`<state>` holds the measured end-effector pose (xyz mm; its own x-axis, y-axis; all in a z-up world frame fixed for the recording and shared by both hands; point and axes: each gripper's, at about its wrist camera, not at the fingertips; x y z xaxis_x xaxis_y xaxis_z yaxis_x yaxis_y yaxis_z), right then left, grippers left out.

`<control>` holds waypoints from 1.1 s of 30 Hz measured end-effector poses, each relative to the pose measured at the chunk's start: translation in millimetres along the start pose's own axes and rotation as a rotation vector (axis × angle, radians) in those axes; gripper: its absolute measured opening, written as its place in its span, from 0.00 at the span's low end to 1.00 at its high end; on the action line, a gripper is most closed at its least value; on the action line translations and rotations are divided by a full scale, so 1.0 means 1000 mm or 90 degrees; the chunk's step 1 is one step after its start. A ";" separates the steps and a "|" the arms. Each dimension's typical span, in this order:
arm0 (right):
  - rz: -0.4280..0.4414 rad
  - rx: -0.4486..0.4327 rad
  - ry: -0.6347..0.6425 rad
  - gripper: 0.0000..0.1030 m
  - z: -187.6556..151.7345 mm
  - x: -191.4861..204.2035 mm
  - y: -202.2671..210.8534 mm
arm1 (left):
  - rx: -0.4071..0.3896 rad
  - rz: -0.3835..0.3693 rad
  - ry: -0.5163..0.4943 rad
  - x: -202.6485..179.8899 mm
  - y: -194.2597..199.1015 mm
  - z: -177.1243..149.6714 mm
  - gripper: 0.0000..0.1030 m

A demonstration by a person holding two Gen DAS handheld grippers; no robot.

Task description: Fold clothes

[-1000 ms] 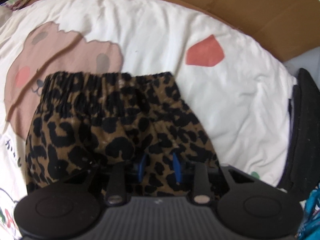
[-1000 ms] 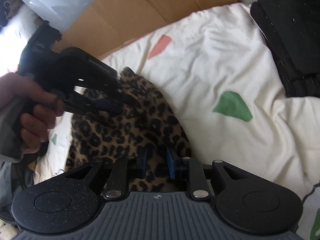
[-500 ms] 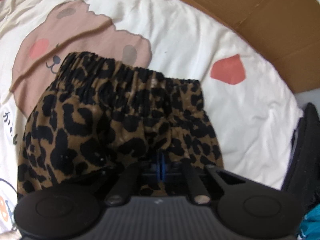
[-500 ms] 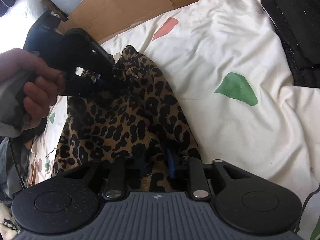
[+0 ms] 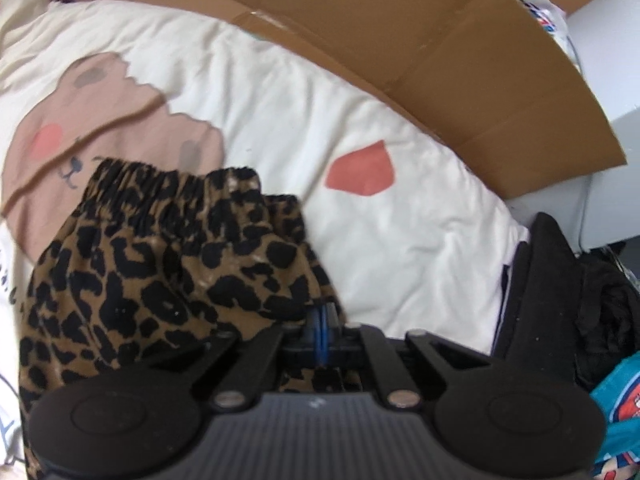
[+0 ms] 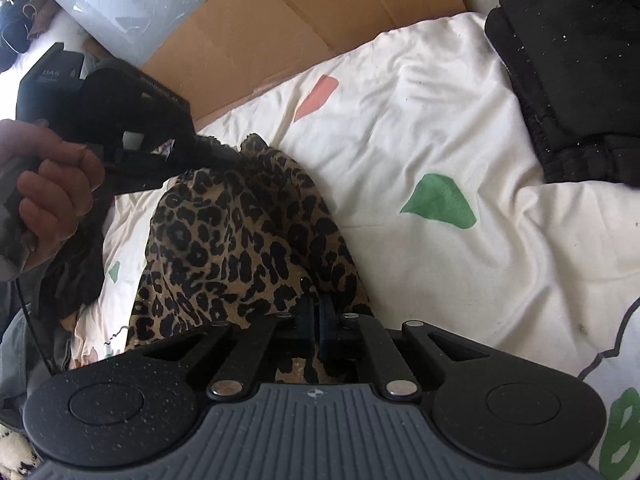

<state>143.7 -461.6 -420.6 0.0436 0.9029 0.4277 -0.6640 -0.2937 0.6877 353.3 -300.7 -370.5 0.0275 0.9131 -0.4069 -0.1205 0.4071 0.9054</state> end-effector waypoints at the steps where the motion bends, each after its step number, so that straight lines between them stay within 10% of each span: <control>1: -0.002 0.000 -0.001 0.00 0.000 0.000 0.000 | 0.001 -0.003 -0.001 -0.004 -0.002 0.000 0.00; 24: -0.060 0.030 -0.060 0.00 -0.001 -0.021 0.001 | 0.034 -0.008 -0.015 -0.007 -0.071 -0.010 0.02; 33: -0.027 -0.005 -0.152 0.02 -0.007 -0.054 0.044 | 0.052 -0.062 -0.086 -0.018 -0.025 0.008 0.44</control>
<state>107.0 -520.9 -417.2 0.2457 0.8141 0.5261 -0.6634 -0.2545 0.7036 364.1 -327.3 -384.9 0.1682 0.8623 -0.4776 -0.0306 0.4888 0.8719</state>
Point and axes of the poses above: each gripper's, at about its wrist camera, not at the fingertips, and y roughly against the way its jaws point, x to its left, z to its top, and after that the axes turned 13 degrees about y, right-handed
